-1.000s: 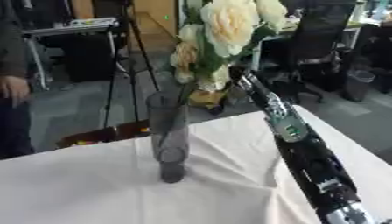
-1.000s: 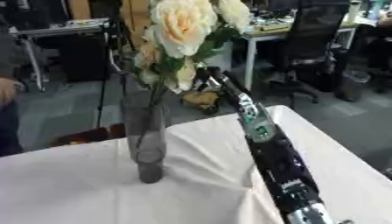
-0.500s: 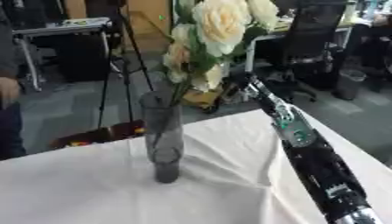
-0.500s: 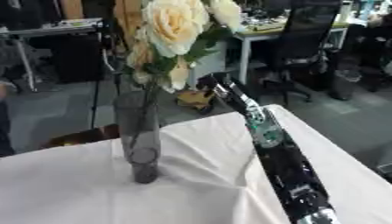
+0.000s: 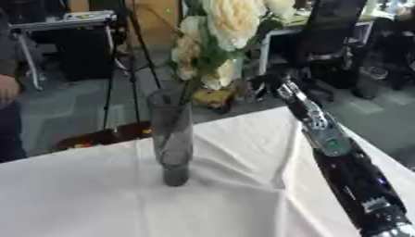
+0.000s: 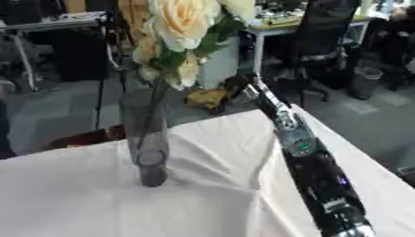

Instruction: Arrange flowers into the vase.

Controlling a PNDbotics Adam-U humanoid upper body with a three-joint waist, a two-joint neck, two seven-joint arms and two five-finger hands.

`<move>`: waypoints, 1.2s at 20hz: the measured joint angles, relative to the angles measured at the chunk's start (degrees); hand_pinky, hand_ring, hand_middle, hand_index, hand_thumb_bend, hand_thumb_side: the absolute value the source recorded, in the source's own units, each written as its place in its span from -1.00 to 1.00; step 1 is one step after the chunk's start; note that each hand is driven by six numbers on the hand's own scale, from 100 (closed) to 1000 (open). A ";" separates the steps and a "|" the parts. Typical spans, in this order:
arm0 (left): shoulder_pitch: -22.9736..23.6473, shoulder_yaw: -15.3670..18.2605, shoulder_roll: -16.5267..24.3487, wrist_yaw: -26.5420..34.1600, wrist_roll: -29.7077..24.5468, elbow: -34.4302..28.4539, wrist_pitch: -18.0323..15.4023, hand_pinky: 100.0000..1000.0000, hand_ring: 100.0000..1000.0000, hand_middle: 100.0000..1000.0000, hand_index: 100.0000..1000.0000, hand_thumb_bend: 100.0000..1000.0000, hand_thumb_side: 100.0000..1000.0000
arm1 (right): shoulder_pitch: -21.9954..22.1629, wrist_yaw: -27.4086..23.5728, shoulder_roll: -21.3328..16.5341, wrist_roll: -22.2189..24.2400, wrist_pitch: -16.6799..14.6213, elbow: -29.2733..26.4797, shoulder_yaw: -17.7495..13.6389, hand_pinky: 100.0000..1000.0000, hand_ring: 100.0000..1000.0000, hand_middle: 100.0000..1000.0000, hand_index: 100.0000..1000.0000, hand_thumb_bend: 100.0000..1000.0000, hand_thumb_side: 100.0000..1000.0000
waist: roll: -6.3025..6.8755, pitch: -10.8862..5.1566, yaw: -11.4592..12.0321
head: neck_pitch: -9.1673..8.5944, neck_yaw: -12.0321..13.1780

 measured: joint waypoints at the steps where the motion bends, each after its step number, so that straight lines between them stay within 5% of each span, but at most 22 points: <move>1: 0.00 0.00 0.00 0.00 0.02 0.00 0.00 0.05 0.42 0.22 0.21 -0.48 1.00 | 0.04 -0.29 0.00 -0.18 0.18 -0.38 -0.08 0.03 0.58 -0.05 0.18 0.13 1.00 | 0.00 0.00 0.00 | 0.01 0.06; 6: 0.00 0.00 0.00 0.01 0.08 0.00 -0.06 0.06 0.43 0.24 0.22 -0.46 1.00 | 0.24 -0.80 0.00 -0.57 0.61 -1.09 -0.13 -0.05 0.53 -0.08 0.17 0.04 1.00 | 0.00 0.00 0.00 | 0.01 0.11; 13: -0.65 0.34 0.03 -0.27 0.26 -0.84 -0.22 0.06 0.44 0.26 0.25 -0.44 1.00 | 7.37 -4.34 2.38 -4.52 -0.42 -6.93 -3.35 -0.08 0.53 -0.08 0.18 -0.01 1.00 | 0.00 0.01 -3.07 | 2.46 6.64; 24: -0.97 0.34 0.03 -1.24 -0.36 -2.21 -0.52 0.07 0.47 0.31 0.29 -0.42 1.00 | 13.11 -9.06 5.90 -7.92 5.77 -19.06 -3.55 -0.09 0.53 -0.07 0.18 -0.03 1.00 | 0.00 -0.72 -4.04 | 4.75 10.76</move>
